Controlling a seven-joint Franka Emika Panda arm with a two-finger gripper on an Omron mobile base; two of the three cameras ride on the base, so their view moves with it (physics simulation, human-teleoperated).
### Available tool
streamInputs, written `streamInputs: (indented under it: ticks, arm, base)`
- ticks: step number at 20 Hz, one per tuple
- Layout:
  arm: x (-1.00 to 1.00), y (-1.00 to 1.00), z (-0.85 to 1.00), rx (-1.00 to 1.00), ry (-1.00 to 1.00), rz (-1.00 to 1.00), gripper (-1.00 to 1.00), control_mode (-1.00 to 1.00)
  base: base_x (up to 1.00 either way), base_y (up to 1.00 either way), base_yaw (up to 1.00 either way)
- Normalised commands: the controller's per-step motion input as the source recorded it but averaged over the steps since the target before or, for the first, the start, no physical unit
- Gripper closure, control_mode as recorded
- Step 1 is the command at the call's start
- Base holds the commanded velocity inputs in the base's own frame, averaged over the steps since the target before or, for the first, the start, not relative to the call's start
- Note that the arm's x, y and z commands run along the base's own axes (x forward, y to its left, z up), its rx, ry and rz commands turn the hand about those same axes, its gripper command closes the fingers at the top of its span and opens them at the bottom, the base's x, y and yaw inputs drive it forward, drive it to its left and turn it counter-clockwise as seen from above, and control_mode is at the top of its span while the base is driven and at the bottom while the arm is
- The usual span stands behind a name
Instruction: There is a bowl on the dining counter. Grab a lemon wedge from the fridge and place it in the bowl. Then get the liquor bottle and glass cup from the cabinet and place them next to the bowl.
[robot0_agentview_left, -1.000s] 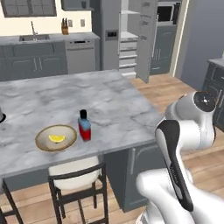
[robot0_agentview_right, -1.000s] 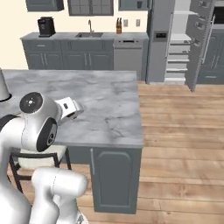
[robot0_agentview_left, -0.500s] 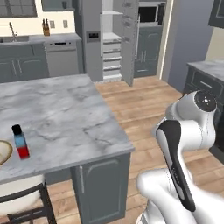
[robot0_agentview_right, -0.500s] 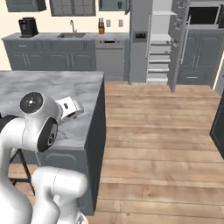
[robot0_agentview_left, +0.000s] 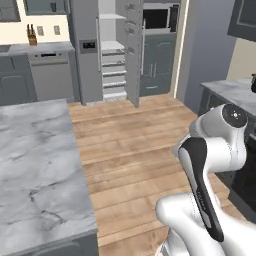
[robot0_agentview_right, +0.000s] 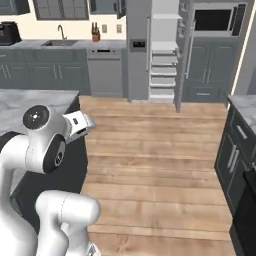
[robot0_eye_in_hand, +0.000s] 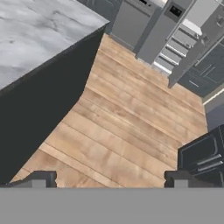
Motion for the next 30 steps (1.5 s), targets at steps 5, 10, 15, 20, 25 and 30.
streamInputs:
  ticks: [5, 10, 15, 20, 25, 30]
  arm:
    - [0.00, 0.00, 0.00, 0.00, 0.00, 0.00, -1.00, 1.00]
    - [0.00, 0.00, 0.00, 0.00, 0.00, 0.00, -1.00, 1.00]
    - [0.00, 0.00, 0.00, 0.00, 0.00, 0.00, -1.00, 1.00]
    - [0.00, 0.00, 0.00, 0.00, 0.00, 0.00, -1.00, 1.00]
    - [0.00, 0.00, 0.00, 0.00, 0.00, 0.00, -1.00, 1.00]
    - [0.00, 0.00, 0.00, 0.00, 0.00, 0.00, -1.00, 1.00]
  base:
    - [1.00, -0.91, 0.19]
    - [1.00, -0.69, 0.26]
    - [1.00, -0.25, 0.38]
    - [1.00, -0.04, 0.36]
    - [1.00, -0.11, 0.38]
    - [1.00, -0.12, 0.39]
